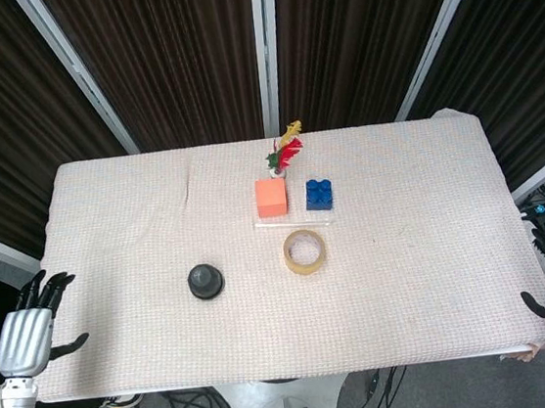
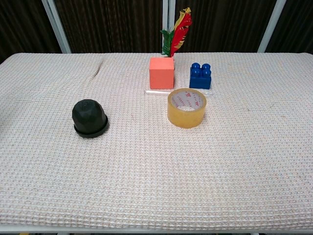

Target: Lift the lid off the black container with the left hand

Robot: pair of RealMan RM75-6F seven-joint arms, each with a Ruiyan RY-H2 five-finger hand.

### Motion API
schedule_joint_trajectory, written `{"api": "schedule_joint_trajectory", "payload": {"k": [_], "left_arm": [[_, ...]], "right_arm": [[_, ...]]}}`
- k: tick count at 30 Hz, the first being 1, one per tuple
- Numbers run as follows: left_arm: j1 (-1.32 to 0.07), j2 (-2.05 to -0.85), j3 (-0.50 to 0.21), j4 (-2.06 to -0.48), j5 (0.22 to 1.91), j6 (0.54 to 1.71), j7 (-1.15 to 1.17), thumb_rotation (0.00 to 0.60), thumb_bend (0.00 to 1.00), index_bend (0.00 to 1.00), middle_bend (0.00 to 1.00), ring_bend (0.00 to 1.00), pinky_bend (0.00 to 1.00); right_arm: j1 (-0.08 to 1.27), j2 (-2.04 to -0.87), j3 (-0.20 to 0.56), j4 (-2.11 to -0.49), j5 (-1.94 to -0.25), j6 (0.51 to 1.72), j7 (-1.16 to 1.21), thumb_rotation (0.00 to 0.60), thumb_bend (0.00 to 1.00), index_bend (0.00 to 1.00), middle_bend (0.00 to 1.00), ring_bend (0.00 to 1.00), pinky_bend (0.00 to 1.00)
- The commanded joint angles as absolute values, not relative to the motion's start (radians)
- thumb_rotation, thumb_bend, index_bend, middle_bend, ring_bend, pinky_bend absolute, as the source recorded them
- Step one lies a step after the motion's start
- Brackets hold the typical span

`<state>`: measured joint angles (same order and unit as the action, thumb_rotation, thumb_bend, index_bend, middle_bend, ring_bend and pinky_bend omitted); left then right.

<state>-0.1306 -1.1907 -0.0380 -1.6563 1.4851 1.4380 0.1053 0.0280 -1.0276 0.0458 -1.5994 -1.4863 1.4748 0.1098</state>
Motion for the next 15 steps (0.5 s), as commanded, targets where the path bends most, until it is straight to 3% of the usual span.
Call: {"api": "schedule_joint_trajectory", "payload": {"k": [1, 15], "left_arm": [[-0.131, -1.191, -0.038, -1.654, 1.485, 1.438, 0.101, 0.6, 0.0, 0.14, 0.13, 0.0, 0.11], [-0.17, -1.167, -0.019, -1.713, 1.536, 1.382, 0.035, 0.6, 0.0, 0.14, 0.13, 0.0, 0.12]], "right_arm": [[0.027, -1.028, 0.044, -1.599, -1.486, 1.474, 0.109, 0.6, 0.15, 0.0, 0.0, 0.0, 0.0], [0.033, -1.031, 0.044, -1.609, -1.486, 1.461, 0.1, 0.6, 0.15, 0.0, 0.0, 0.0, 0.0]]}}
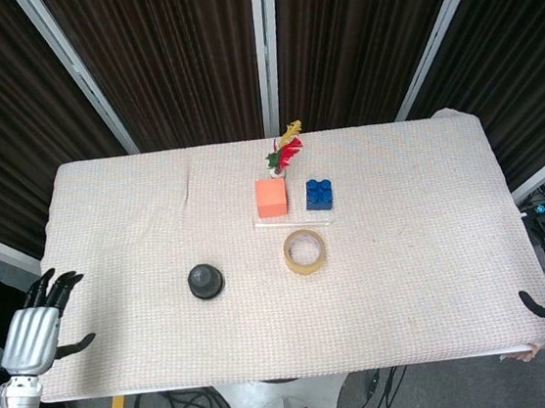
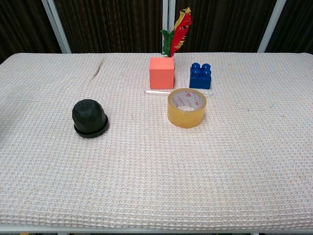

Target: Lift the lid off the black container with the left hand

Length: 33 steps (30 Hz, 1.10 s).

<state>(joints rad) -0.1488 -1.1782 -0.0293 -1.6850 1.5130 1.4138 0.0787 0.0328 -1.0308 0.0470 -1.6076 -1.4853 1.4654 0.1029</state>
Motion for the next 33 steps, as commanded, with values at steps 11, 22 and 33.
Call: {"api": "schedule_joint_trajectory", "payload": {"k": [11, 22, 33], "left_arm": [[-0.337, -1.246, -0.063, -1.693, 1.541, 1.177, -0.004, 0.6, 0.0, 0.14, 0.16, 0.02, 0.14], [-0.478, -1.425, -0.115, -1.559, 1.455, 1.024, 0.02, 0.6, 0.0, 0.14, 0.16, 0.02, 0.14], [-0.575, -1.538, -0.134, -1.437, 1.36, 0.891, -0.001, 0.6, 0.0, 0.14, 0.16, 0.02, 0.14]], "right_arm": [[0.037, -1.016, 0.049, -1.642, -1.496, 1.473, 0.057, 0.6, 0.16, 0.0, 0.0, 0.0, 0.0], [0.059, -1.009, 0.055, -1.683, -1.507, 1.458, 0.008, 0.6, 0.16, 0.0, 0.0, 0.0, 0.0], [0.065, -1.022, 0.053, -1.662, -1.485, 1.435, 0.011, 0.6, 0.16, 0.0, 0.0, 0.0, 0.0]]}}
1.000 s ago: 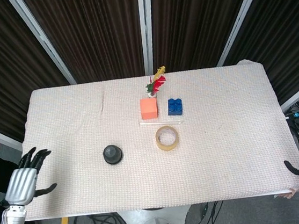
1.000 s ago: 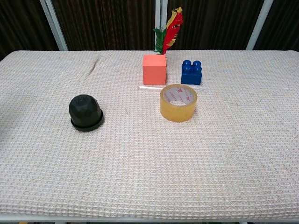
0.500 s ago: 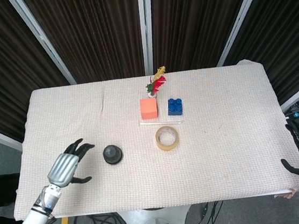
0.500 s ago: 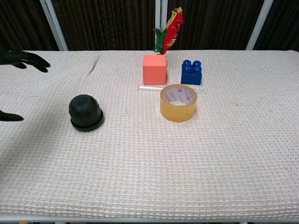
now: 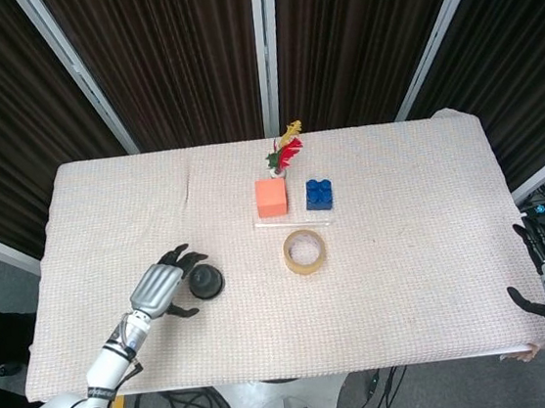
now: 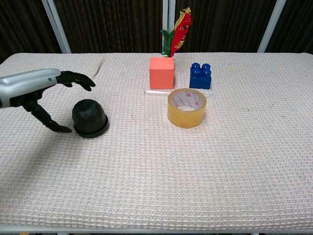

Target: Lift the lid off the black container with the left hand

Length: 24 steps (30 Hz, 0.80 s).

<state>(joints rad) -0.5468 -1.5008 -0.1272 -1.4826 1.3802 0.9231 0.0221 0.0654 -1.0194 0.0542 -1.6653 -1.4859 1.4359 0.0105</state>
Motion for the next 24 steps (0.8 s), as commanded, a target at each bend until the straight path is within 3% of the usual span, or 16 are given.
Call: {"api": "schedule_joint_trajectory", "payload": {"k": [1, 24], "left_arm": [[-0.581, -1.549, -0.135, -1.422, 1.358, 0.887, -0.005, 0.6, 0.0, 0.14, 0.16, 0.02, 0.14], [-0.61, -1.648, -0.117, -1.258, 1.328, 0.872, -0.135, 0.6, 0.0, 0.13, 0.17, 0.02, 0.14]], "right_arm": [[0.065, -1.023, 0.053, -1.661, -1.484, 1.435, 0.012, 0.6, 0.16, 0.0, 0.0, 0.0, 0.0], [0.066, -1.027, 0.051, -1.645, -1.474, 1.43, 0.021, 0.6, 0.16, 0.0, 0.0, 0.0, 0.0]]}}
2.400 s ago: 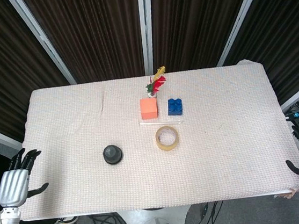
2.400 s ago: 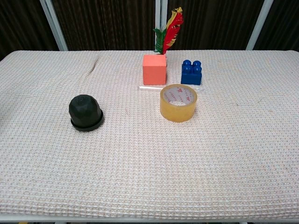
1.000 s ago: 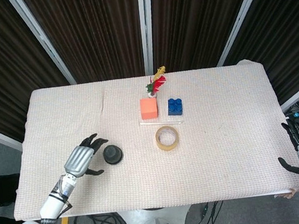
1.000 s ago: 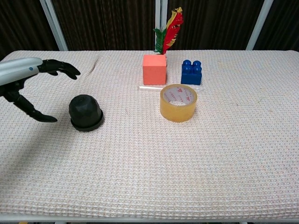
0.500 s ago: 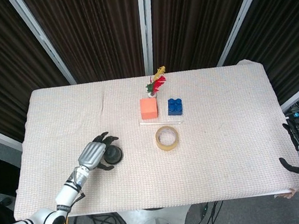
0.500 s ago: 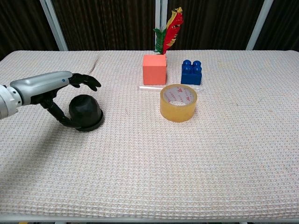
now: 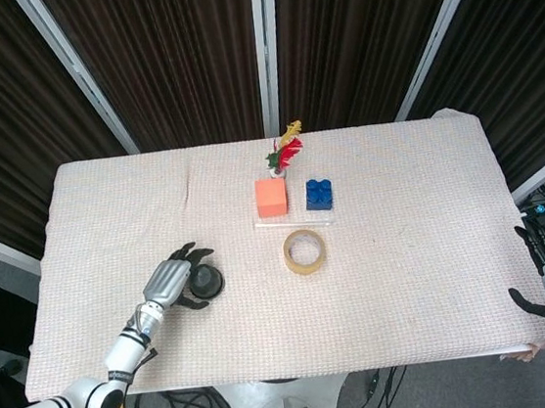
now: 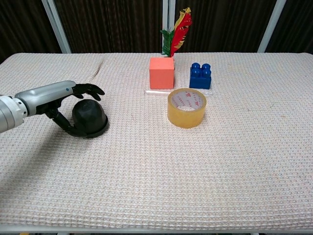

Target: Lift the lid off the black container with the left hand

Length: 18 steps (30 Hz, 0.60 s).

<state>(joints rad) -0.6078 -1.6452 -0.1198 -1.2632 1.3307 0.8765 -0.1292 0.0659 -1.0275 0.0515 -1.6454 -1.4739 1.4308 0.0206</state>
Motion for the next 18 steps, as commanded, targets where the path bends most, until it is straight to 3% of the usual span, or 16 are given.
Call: {"api": "schedule_joint_trajectory", "payload": {"k": [1, 18], "left_arm": [[-0.61, -1.649, -0.115, -1.255, 1.329, 0.871, -0.137, 0.6, 0.0, 0.13, 0.17, 0.02, 0.14], [-0.615, -1.683, -0.103, -1.192, 1.334, 0.882, -0.155, 0.6, 0.0, 0.13, 0.21, 0.02, 0.14]], "right_arm": [[0.066, -1.028, 0.051, -1.645, -1.474, 1.43, 0.021, 0.6, 0.16, 0.0, 0.0, 0.0, 0.0], [0.065, -1.025, 0.05, -1.642, -1.468, 1.427, 0.028, 0.6, 0.16, 0.0, 0.0, 0.0, 0.0]]}}
